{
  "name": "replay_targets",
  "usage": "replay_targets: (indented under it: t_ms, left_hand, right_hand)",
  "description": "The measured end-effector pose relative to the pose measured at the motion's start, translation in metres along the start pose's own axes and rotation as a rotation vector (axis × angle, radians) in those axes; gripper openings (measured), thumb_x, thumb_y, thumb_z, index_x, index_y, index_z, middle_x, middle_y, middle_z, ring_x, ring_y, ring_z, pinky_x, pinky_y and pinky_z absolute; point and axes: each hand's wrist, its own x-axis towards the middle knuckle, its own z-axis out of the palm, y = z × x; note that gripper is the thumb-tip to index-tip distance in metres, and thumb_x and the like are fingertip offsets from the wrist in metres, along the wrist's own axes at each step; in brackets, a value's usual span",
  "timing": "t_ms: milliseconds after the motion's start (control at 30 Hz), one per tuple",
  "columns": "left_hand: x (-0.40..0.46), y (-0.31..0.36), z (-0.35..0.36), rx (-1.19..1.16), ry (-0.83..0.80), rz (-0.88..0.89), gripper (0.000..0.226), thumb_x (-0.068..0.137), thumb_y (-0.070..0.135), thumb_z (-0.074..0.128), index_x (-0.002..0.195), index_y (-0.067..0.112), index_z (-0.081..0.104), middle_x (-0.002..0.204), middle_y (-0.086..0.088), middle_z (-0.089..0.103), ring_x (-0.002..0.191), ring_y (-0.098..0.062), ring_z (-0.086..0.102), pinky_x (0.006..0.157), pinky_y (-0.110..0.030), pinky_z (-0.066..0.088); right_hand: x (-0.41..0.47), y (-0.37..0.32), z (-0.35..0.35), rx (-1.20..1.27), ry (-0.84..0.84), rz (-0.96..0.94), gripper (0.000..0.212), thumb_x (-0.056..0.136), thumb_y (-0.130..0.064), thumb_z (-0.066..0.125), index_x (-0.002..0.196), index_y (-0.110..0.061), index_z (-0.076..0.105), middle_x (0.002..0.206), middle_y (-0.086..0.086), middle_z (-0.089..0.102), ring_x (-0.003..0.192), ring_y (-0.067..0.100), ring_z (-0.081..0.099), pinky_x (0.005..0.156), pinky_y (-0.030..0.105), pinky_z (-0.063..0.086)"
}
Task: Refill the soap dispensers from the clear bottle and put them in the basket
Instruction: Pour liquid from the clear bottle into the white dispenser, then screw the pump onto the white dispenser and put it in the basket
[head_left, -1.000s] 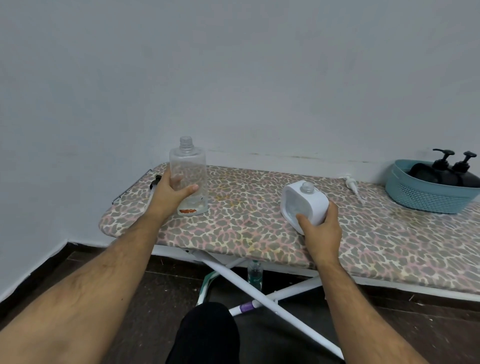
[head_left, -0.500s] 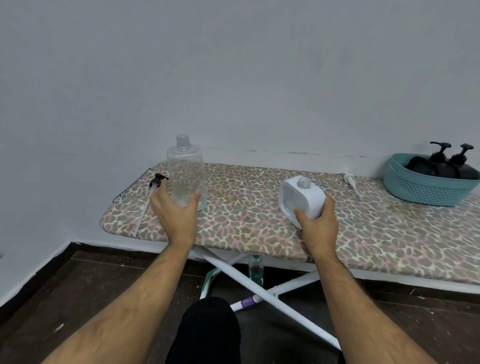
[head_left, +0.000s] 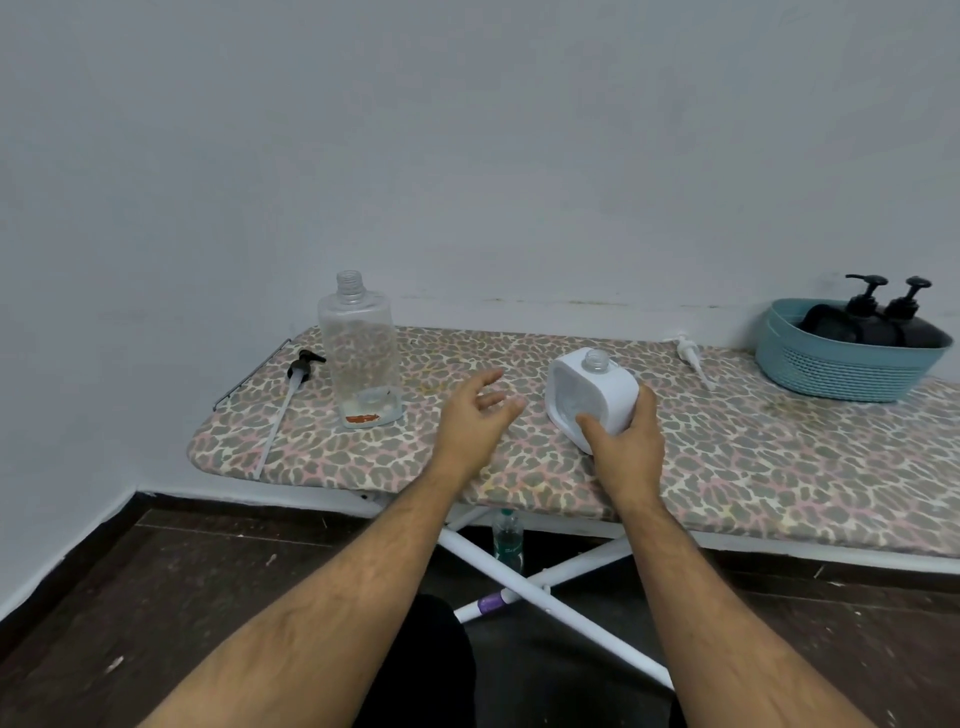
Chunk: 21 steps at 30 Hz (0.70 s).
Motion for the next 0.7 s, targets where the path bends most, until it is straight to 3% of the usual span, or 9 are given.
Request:
replay_targets:
  t_ms: [167, 300, 367, 467, 567, 700]
  left_hand:
    - [0.016, -0.001, 0.033, -0.097, -0.129, -0.064, 0.071, 0.088, 0.019, 0.073, 0.149, 0.016, 0.038, 0.153, 0.002, 0.041, 0.135, -0.016, 0.046, 0.095, -0.028, 0.05]
    - [0.025, -0.003, 0.047, -0.157, -0.198, -0.087, 0.079, 0.088, 0.016, 0.074, 0.154, 0.021, 0.03, 0.158, 0.004, 0.032, 0.142, -0.018, 0.036, 0.085, -0.019, 0.053]
    - [0.027, -0.004, 0.05, -0.194, -0.227, -0.096, 0.082, 0.088, 0.015, 0.074, 0.155, 0.022, 0.027, 0.156, 0.008, 0.033, 0.138, -0.014, 0.04, 0.093, -0.025, 0.053]
    - [0.026, -0.004, 0.055, -0.175, -0.261, -0.053, 0.075, 0.088, 0.016, 0.074, 0.151, 0.026, 0.035, 0.143, 0.008, 0.049, 0.122, -0.011, 0.055, 0.086, -0.022, 0.054]
    - [0.026, -0.005, 0.059, -0.175, -0.24, -0.023, 0.069, 0.087, 0.014, 0.073, 0.145, 0.033, 0.041, 0.125, 0.007, 0.061, 0.106, -0.006, 0.062, 0.08, -0.025, 0.058]
    - [0.029, -0.009, 0.063, -0.185, -0.256, -0.023, 0.071, 0.082, 0.013, 0.079, 0.144, 0.026, 0.046, 0.122, 0.004, 0.064, 0.105, -0.012, 0.066, 0.078, -0.028, 0.059]
  right_hand:
    - [0.004, 0.001, -0.001, 0.021, -0.046, 0.007, 0.066, 0.083, -0.022, 0.076, 0.139, -0.026, 0.041, 0.121, -0.004, 0.057, 0.105, 0.018, 0.058, 0.083, 0.038, 0.055]
    - [0.014, 0.003, -0.011, 0.015, -0.164, 0.012, 0.07, 0.085, -0.018, 0.076, 0.142, -0.023, 0.037, 0.12, -0.004, 0.055, 0.104, 0.017, 0.058, 0.079, 0.028, 0.05]
    - [0.023, 0.005, -0.018, 0.006, -0.249, 0.026, 0.071, 0.085, -0.018, 0.076, 0.144, -0.025, 0.035, 0.122, -0.004, 0.055, 0.104, 0.016, 0.06, 0.079, 0.029, 0.053]
    - [0.036, 0.004, -0.029, 0.003, -0.368, 0.052, 0.073, 0.087, -0.015, 0.075, 0.146, -0.029, 0.036, 0.124, -0.004, 0.058, 0.104, 0.01, 0.061, 0.072, 0.019, 0.053]
    - [0.047, 0.002, -0.036, -0.014, -0.448, 0.087, 0.077, 0.087, -0.009, 0.074, 0.15, -0.028, 0.033, 0.126, -0.004, 0.058, 0.108, 0.015, 0.061, 0.067, 0.01, 0.049]
    - [0.06, 0.002, -0.044, -0.095, -0.548, 0.134, 0.094, 0.088, -0.013, 0.074, 0.16, -0.027, 0.014, 0.142, -0.007, 0.047, 0.119, 0.014, 0.053, 0.08, 0.016, 0.047]
